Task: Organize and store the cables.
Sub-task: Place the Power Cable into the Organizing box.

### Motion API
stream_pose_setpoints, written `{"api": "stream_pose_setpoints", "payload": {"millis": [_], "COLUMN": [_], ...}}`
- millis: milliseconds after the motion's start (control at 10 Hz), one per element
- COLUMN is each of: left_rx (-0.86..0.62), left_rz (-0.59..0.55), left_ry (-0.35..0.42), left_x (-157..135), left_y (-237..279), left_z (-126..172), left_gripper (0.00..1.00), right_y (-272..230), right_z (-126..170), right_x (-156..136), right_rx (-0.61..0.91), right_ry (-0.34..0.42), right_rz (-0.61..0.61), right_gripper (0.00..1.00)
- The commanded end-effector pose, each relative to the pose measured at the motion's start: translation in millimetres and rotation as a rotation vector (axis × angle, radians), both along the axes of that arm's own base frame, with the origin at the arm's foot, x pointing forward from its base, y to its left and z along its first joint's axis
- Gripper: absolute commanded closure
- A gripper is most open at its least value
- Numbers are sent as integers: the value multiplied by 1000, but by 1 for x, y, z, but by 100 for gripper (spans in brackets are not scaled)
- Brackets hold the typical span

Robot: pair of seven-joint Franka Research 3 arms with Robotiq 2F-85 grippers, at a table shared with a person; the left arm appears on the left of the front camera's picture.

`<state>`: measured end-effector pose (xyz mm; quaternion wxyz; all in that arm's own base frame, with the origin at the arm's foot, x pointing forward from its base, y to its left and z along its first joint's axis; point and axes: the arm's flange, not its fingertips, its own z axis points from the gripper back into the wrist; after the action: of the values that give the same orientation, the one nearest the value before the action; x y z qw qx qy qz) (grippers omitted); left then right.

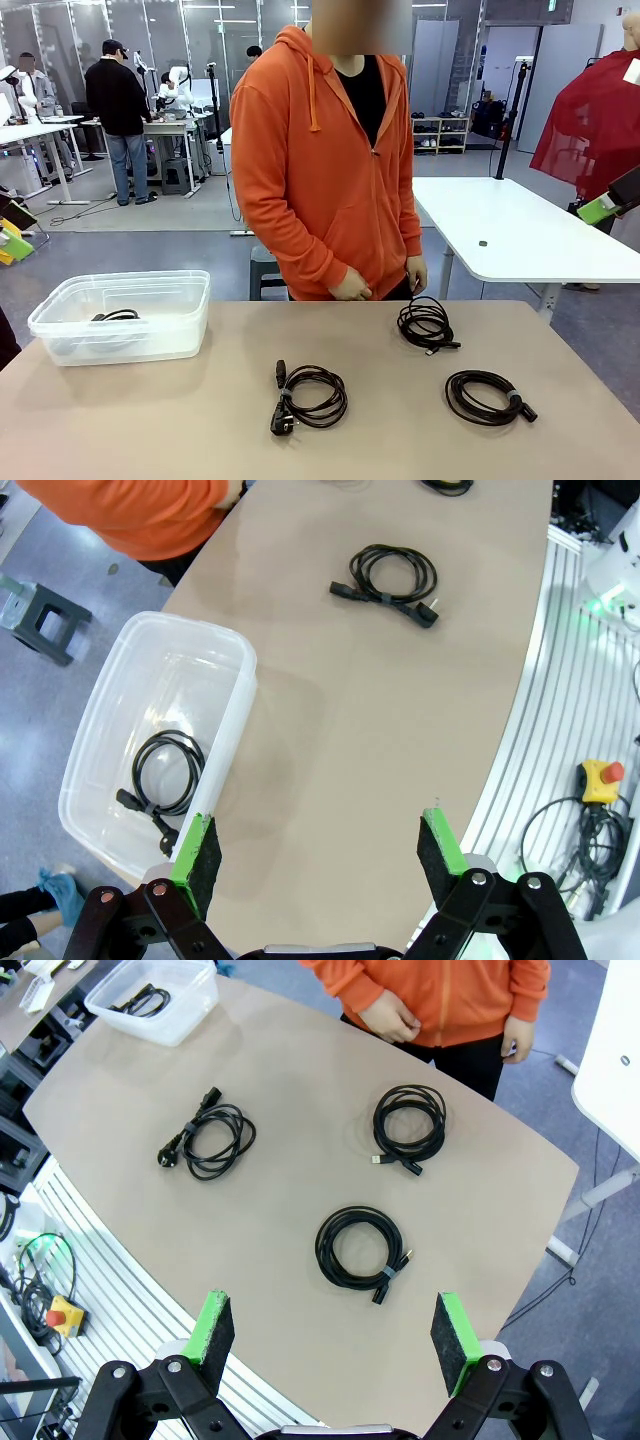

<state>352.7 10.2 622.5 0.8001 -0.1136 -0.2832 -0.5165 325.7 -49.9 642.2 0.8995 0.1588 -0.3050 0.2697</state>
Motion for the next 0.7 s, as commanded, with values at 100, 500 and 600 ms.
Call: {"api": "stream_pose_setpoints", "payload": {"millis": [100,500,600], "left_rx": [1,14,30], "left_rz": [17,35,46], "left_ry": [7,91,143], "left_x": [0,14,20], "left_y": [-3,-22,-39], "left_z": [1,2,1], "left_gripper": [0,0,0], "right_y": [-1,-1,-1], "right_z": [0,0,0], "right_x": [0,0,0], "right_rx": [6,6,6], "right_ry": [-2,-2,-2], "right_rz": [19,19,19], "right_gripper": [0,0,0]}}
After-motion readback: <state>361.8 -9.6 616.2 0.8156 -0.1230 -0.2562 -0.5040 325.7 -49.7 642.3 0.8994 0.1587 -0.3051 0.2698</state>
